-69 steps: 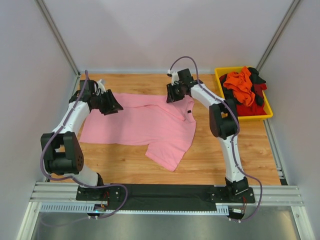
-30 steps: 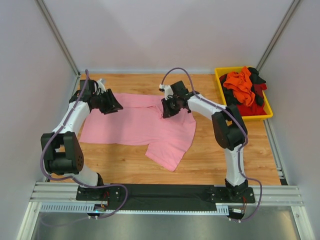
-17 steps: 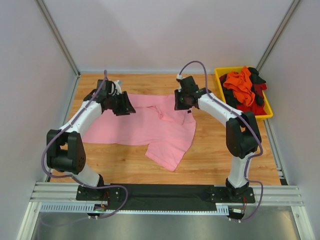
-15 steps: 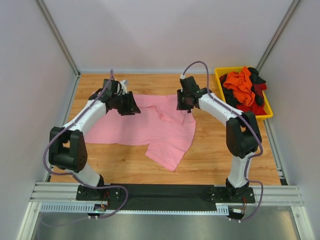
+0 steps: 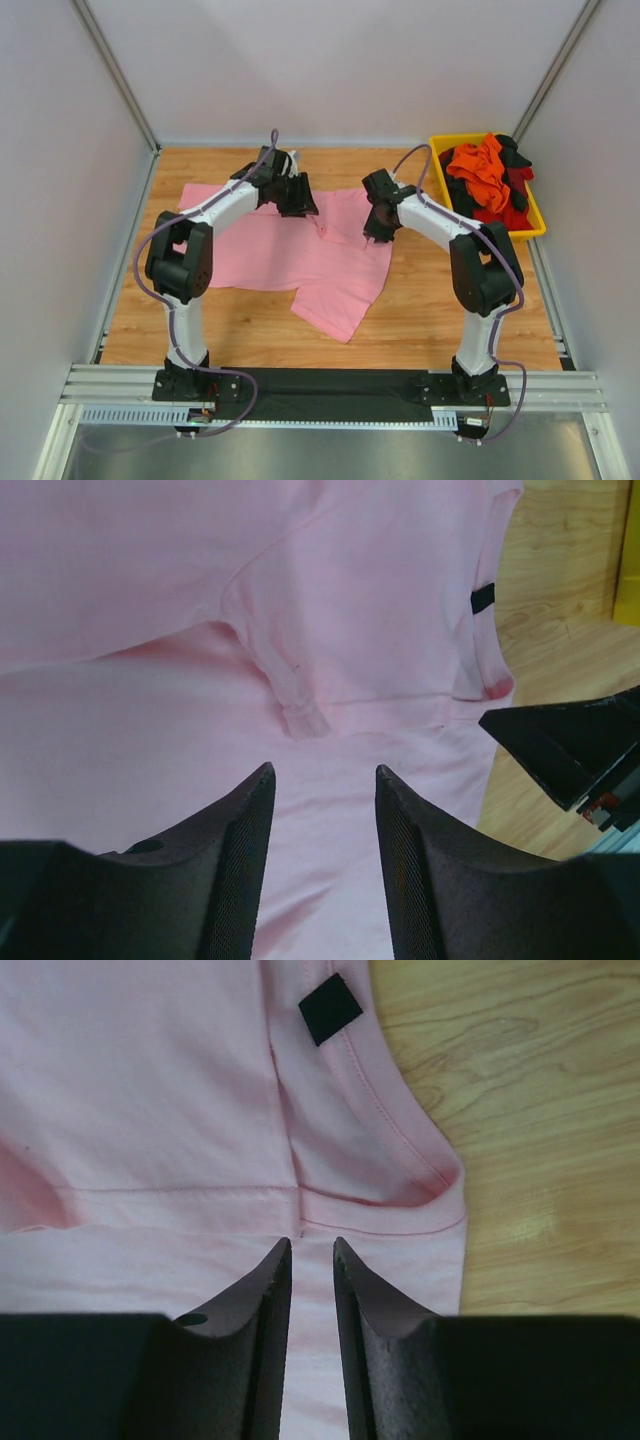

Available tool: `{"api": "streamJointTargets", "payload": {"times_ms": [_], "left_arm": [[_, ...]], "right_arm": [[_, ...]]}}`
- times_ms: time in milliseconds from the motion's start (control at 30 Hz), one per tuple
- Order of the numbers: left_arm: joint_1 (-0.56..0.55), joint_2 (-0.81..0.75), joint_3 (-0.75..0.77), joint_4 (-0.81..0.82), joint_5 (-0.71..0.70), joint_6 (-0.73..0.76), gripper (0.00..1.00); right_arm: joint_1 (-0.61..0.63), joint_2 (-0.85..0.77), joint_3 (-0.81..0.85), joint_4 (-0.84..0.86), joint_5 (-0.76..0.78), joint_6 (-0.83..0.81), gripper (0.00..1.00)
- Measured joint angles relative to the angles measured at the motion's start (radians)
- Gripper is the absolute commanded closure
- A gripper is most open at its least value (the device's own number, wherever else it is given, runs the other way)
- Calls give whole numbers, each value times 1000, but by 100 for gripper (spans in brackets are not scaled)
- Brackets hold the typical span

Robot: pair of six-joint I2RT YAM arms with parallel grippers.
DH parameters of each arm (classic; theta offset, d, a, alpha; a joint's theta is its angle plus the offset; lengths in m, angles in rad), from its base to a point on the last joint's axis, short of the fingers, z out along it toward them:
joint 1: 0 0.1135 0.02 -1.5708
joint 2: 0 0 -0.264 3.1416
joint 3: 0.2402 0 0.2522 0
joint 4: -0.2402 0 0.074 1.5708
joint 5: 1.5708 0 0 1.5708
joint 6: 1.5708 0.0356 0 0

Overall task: Fold and stack the t-shirts
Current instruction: Fold the tshirt

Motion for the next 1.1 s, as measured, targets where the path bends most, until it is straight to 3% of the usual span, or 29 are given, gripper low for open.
{"api": "streamJointTargets", "payload": {"times_ms": [267, 800, 967, 1100], "left_arm": [[-41, 98, 62, -9, -18, -15, 48], [-50, 163, 62, -8, -27, -21, 49], [-51, 192, 62, -5, -23, -23, 53], [-51, 203, 62, -5, -20, -26, 62]], "right_arm": [[0, 1, -4, -20, 25, 105, 76], [0, 69, -18, 56, 5, 141, 78], [0, 74, -19, 68, 5, 141, 79], [0, 84, -20, 74, 5, 144, 81]]}}
